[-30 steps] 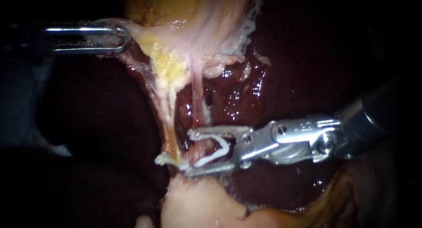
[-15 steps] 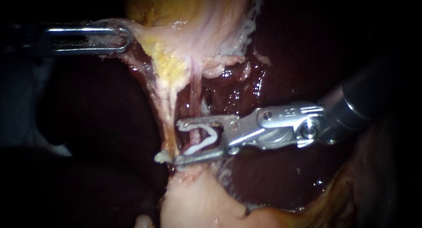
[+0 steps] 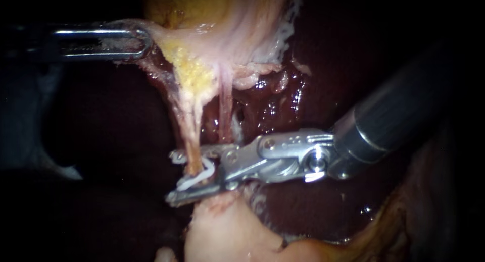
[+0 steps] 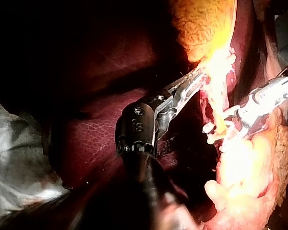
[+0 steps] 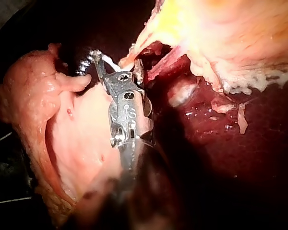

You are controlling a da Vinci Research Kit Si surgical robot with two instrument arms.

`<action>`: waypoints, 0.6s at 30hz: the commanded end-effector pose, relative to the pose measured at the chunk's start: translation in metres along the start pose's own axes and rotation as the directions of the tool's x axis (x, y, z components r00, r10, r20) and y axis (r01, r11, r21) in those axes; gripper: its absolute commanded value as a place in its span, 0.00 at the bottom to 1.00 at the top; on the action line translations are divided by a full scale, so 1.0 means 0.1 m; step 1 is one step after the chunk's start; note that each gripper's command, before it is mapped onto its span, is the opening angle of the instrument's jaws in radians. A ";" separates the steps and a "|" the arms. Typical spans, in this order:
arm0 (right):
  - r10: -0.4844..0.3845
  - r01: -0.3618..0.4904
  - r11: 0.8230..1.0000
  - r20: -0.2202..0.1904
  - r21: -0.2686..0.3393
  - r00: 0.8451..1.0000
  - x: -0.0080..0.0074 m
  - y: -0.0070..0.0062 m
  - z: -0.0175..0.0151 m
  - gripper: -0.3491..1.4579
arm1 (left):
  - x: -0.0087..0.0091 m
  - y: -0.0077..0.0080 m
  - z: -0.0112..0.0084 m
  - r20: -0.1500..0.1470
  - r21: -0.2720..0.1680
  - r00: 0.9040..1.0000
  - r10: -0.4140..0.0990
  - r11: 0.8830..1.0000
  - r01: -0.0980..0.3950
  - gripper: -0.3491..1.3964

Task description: Clipping second clip left tube

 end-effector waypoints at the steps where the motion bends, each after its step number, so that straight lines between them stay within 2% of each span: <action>1: -0.002 0.002 1.000 -0.004 0.010 1.000 0.002 -0.004 0.001 0.46 | 0.000 0.000 0.000 0.000 0.000 1.000 0.000 1.000 0.000 0.00; 8: 0.012 -0.011 0.998 -0.025 0.061 1.000 0.010 -0.031 0.008 0.45 | 0.001 -0.005 -0.003 0.001 -0.002 1.000 0.001 1.000 -0.001 0.00; 12: 0.009 -0.007 0.998 -0.027 0.070 1.000 0.014 -0.043 0.012 0.45 | 0.002 -0.008 -0.004 0.001 -0.001 1.000 0.001 1.000 -0.001 0.00; 18: 0.013 -0.011 0.997 -0.030 0.075 0.999 0.018 -0.051 0.014 0.44 | 0.002 -0.008 -0.004 0.001 -0.001 1.000 0.001 1.000 -0.001 0.00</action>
